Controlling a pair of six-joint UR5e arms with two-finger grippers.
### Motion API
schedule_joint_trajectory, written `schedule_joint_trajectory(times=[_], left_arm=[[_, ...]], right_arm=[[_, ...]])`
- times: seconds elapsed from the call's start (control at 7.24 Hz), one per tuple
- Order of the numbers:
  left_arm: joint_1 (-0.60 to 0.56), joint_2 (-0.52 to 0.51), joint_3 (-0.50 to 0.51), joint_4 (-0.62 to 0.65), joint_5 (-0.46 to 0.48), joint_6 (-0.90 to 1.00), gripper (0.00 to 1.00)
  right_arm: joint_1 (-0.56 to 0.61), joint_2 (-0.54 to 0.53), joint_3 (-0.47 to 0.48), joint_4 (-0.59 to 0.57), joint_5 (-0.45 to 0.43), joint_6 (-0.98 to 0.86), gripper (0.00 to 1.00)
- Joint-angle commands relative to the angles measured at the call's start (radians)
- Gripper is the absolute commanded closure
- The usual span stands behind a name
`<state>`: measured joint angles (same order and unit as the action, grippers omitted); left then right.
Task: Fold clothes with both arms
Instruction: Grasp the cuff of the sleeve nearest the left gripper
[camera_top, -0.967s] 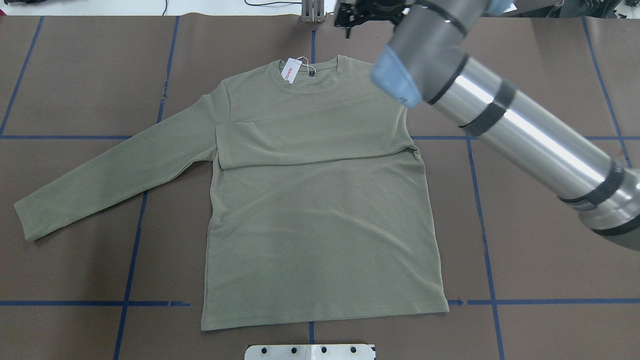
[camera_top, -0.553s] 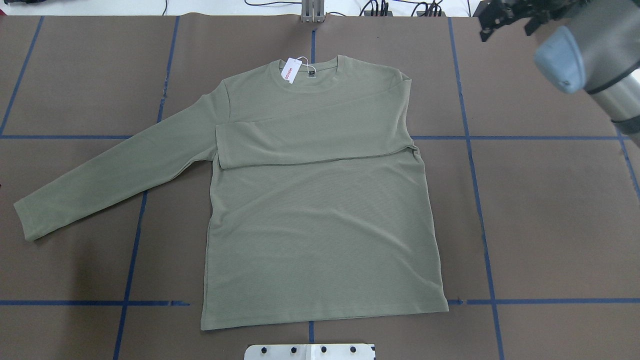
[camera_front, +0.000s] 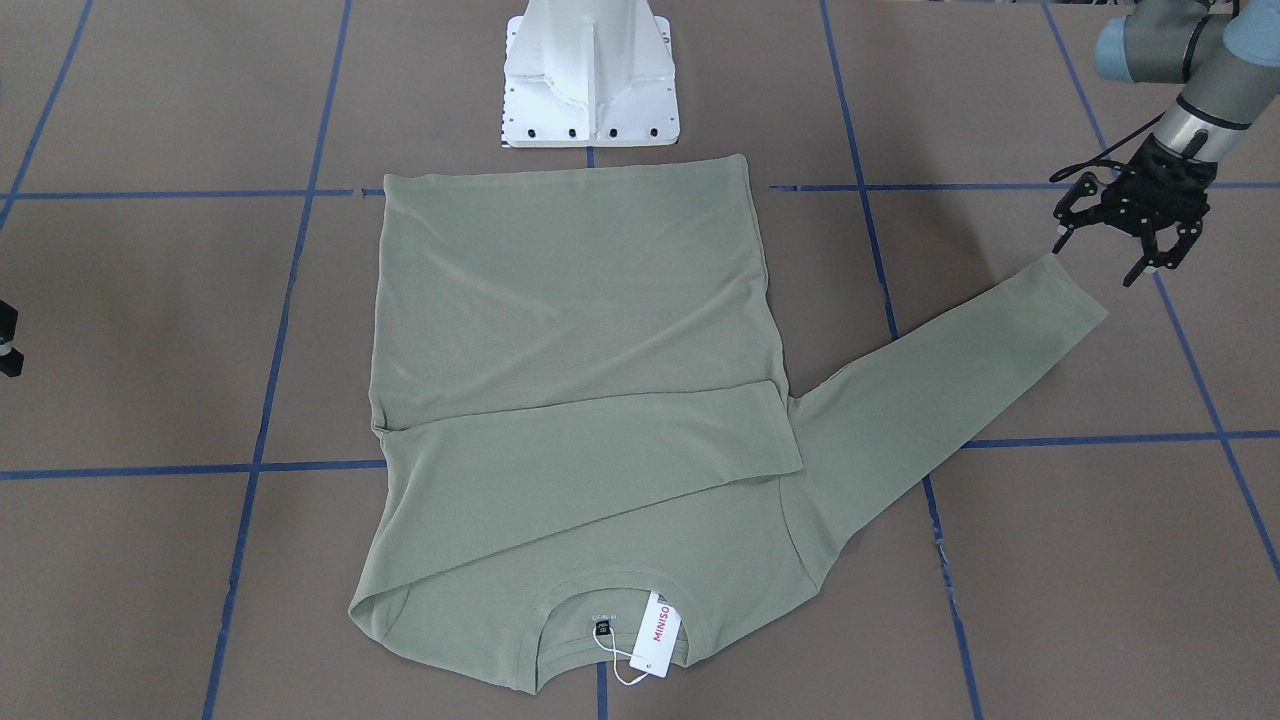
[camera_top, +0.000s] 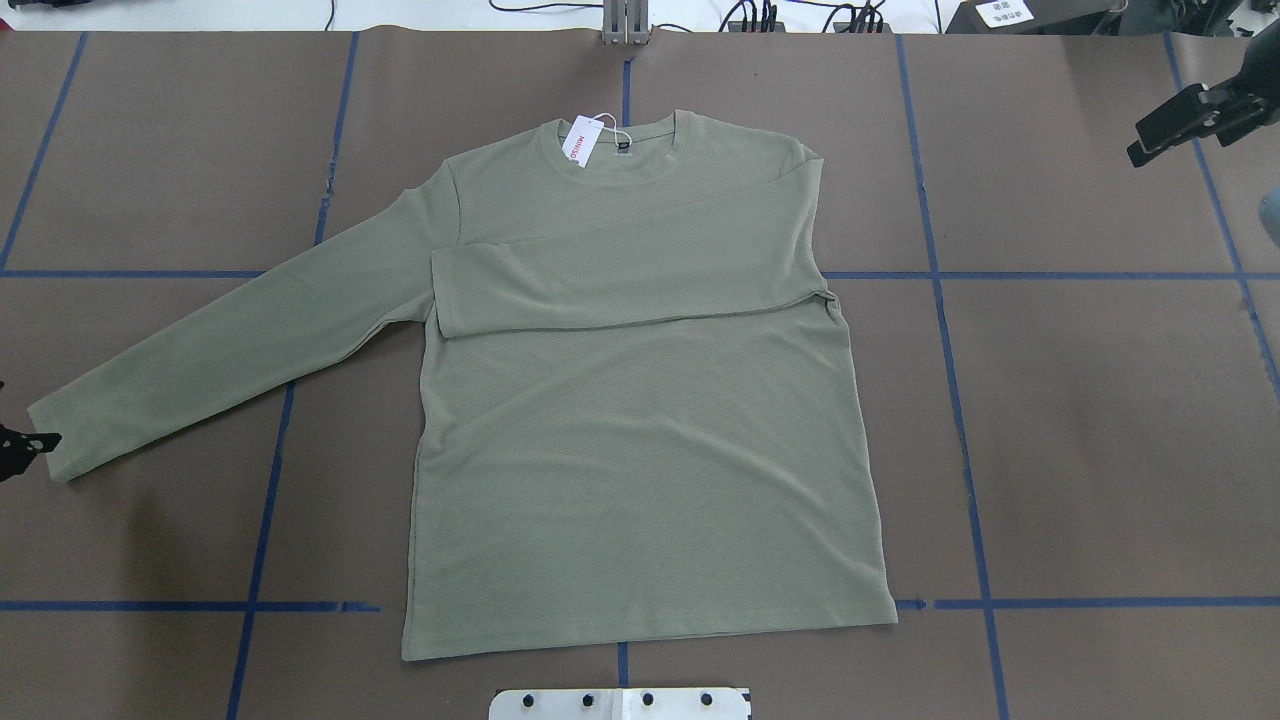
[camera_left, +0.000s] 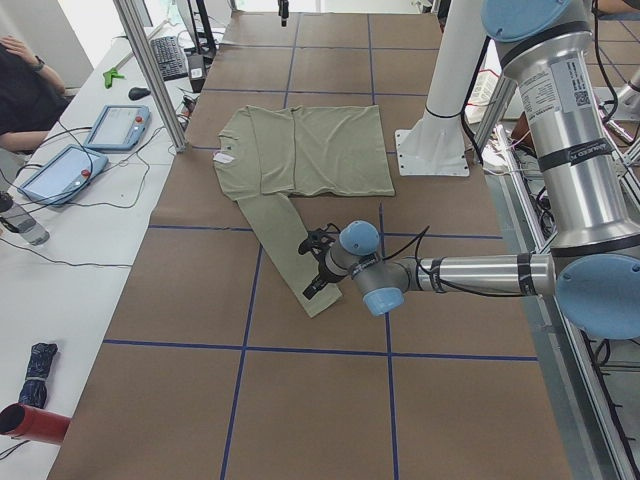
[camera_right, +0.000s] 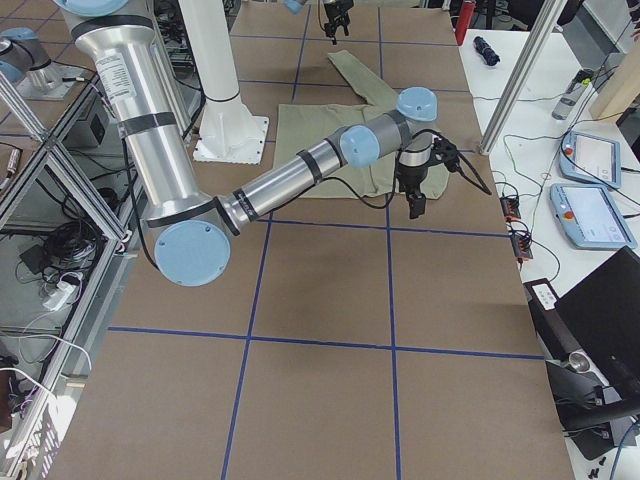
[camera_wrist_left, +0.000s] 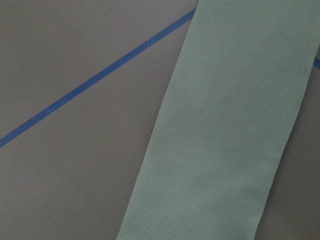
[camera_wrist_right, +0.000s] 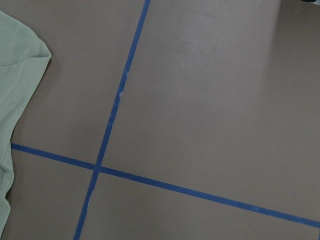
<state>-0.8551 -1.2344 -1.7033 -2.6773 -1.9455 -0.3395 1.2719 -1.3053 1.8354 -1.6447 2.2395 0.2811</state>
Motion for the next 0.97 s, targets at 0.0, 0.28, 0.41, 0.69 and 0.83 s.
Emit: schedule_joint_trajectory(times=[0.0, 0.28, 0.41, 0.69, 0.83], left_arm=[[0.072, 0.003, 0.02, -0.003, 0.065, 0.0, 0.0], [0.126, 0.001, 0.045, -0.006, 0.103, 0.0, 0.0], [0.139, 0.001, 0.047, -0.006, 0.106, 0.002, 0.0], [0.152, 0.003, 0.047, -0.007, 0.117, 0.004, 0.33], [0.151, 0.004, 0.047, -0.009, 0.117, 0.004, 0.81]], right_arm=[[0.003, -0.017, 0.007, 0.008, -0.001, 0.0, 0.0], [0.003, -0.019, 0.007, 0.008, -0.003, 0.0, 0.0], [0.003, -0.019, 0.007, 0.008, -0.003, 0.001, 0.0], [0.003, -0.019, 0.007, 0.009, -0.003, 0.001, 0.0], [0.003, -0.019, 0.008, 0.009, -0.003, 0.001, 0.0]])
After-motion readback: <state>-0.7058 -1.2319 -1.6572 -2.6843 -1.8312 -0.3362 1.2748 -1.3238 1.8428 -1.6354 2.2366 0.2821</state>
